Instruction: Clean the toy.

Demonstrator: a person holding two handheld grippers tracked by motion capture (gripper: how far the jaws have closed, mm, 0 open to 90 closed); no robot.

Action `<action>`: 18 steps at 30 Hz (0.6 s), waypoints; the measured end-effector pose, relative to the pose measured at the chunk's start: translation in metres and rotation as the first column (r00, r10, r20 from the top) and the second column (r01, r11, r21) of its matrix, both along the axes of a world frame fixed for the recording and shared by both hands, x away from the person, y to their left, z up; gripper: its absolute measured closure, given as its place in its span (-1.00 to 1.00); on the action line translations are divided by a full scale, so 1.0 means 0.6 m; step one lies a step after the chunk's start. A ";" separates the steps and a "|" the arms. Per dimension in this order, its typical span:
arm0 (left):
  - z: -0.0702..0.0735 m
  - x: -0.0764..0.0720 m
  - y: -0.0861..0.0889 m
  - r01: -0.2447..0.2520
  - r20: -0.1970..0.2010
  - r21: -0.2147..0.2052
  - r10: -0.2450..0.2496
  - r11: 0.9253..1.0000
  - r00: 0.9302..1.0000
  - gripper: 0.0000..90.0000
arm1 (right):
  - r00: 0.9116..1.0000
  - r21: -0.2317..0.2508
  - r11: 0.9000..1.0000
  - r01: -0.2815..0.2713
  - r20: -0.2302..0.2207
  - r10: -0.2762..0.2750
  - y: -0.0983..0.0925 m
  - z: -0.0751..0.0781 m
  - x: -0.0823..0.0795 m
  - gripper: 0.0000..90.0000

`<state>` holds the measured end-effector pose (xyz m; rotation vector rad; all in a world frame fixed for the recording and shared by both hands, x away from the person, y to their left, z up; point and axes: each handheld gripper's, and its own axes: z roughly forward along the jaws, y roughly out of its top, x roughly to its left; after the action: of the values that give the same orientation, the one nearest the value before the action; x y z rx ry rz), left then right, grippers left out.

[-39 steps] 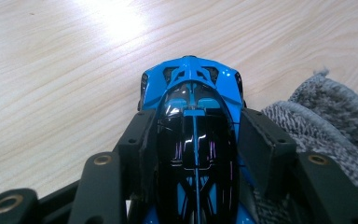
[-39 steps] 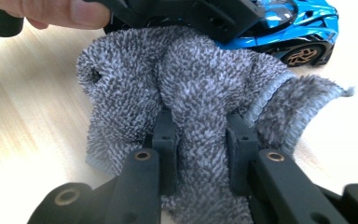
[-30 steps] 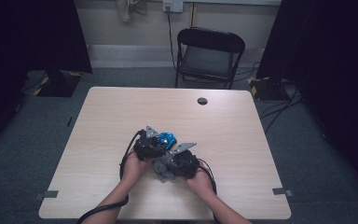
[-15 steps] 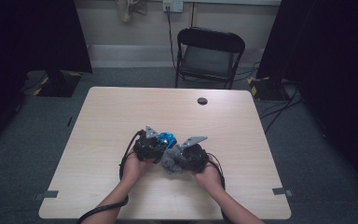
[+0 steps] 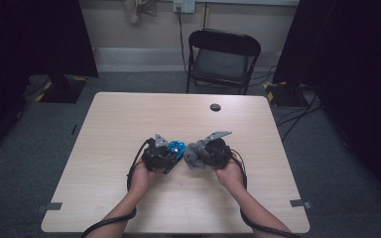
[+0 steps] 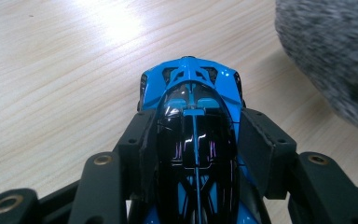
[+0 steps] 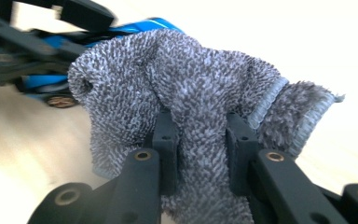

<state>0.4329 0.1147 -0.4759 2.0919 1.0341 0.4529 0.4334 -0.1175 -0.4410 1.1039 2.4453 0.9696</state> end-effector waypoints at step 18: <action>-0.002 -0.001 0.003 0.009 0.013 -0.002 -0.009 1.000 1.000 0.07 | 0.992 -0.064 0.991 0.116 -0.032 -0.118 0.008 -0.055 0.058 0.58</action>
<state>0.4320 0.1163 -0.4771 2.0884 1.0168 0.4598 0.4679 -0.1128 -0.4738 1.2378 2.3908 0.8392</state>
